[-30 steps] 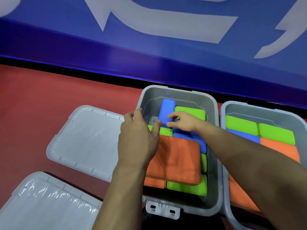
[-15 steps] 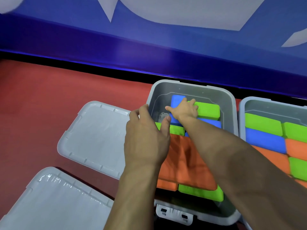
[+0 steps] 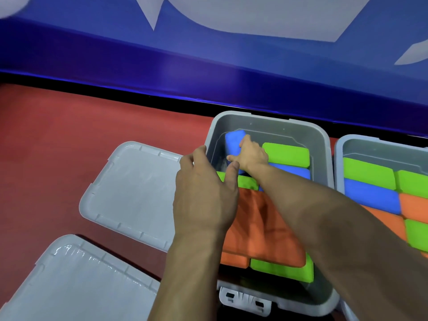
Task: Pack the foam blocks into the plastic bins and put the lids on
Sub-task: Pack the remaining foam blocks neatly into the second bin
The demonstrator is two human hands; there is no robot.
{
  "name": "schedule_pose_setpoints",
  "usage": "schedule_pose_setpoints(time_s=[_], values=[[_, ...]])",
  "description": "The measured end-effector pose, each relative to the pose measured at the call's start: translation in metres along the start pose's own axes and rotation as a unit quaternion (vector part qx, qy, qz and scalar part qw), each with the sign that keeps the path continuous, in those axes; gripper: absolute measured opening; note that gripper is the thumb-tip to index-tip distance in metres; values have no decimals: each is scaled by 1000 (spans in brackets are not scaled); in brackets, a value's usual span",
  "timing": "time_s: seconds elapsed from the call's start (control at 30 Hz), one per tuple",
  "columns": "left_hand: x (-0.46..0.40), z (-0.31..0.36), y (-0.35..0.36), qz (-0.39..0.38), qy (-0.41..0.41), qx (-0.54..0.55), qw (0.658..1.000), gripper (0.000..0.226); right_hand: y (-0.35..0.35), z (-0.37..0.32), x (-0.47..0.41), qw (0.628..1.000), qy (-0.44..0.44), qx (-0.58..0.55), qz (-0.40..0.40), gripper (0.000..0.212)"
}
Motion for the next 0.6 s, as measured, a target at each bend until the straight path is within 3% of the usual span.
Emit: schedule_pose_setpoints(time_s=[0.13, 0.33, 0.6], values=[[0, 1, -1, -2, -1, 13, 1000, 68, -25, -9, -1, 998, -61, -4, -6, 73], [0, 0, -5, 5, -6, 25, 1000, 67, -65, -8, -5, 991, -117, 50, -40, 96], [2, 3, -5, 4, -6, 24, 1000, 68, -86, 8, 1, 975, -201, 73, -59, 74]])
Point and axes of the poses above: each hand's wrist, its own x-axis away from the middle knuckle, its own y-axis out of the palm, z = x × y, the point moved 4 cm from there along -x, towards the middle knuckle, and after that the axes turned 6 degrees about x, right-handed, at the moved point
